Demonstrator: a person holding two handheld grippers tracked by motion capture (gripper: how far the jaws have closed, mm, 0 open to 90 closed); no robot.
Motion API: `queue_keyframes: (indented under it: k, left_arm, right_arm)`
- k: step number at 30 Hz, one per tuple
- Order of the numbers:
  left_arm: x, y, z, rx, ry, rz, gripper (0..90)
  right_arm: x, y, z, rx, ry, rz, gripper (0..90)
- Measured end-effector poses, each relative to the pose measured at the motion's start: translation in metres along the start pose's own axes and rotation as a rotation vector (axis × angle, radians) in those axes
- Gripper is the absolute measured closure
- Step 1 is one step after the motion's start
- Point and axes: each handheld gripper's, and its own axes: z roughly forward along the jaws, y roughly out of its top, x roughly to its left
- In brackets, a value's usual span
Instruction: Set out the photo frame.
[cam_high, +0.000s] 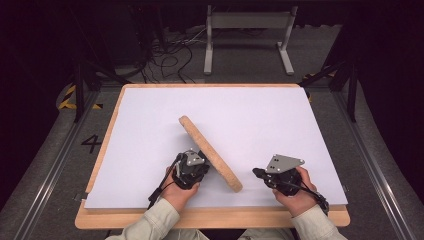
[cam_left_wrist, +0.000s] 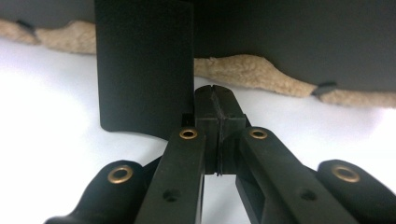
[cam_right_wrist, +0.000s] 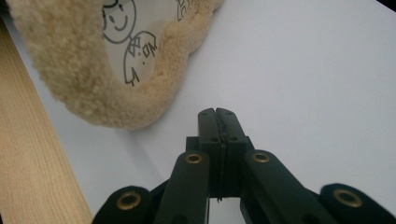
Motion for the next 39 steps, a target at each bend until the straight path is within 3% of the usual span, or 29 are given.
queue_keyframes:
  k: [12, 17, 24, 33, 39]
  left_arm:
    - [0.028, -0.005, -0.007, -0.015, 0.048, -0.058, 89.5]
    - [0.038, -0.007, -0.009, -0.022, 0.023, -0.070, 88.6]
    - [0.037, -0.013, -0.036, -0.029, -0.031, -0.060, 88.0]
    - [0.017, -0.023, -0.072, -0.047, -0.111, -0.026, 89.7]
    - [0.005, -0.020, -0.094, -0.116, -0.122, -0.007, 89.9]
  right_arm:
    - [0.001, 0.000, 0.000, -0.001, 0.004, 0.000, 90.0]
    - [0.001, 0.001, 0.001, -0.001, 0.005, -0.001, 90.0]
    - [0.002, 0.002, 0.002, -0.002, 0.013, -0.004, 90.0]
    - [0.003, 0.007, 0.008, -0.005, 0.031, -0.016, 90.0]
    - [0.003, 0.009, 0.011, -0.004, 0.040, -0.028, 90.0]
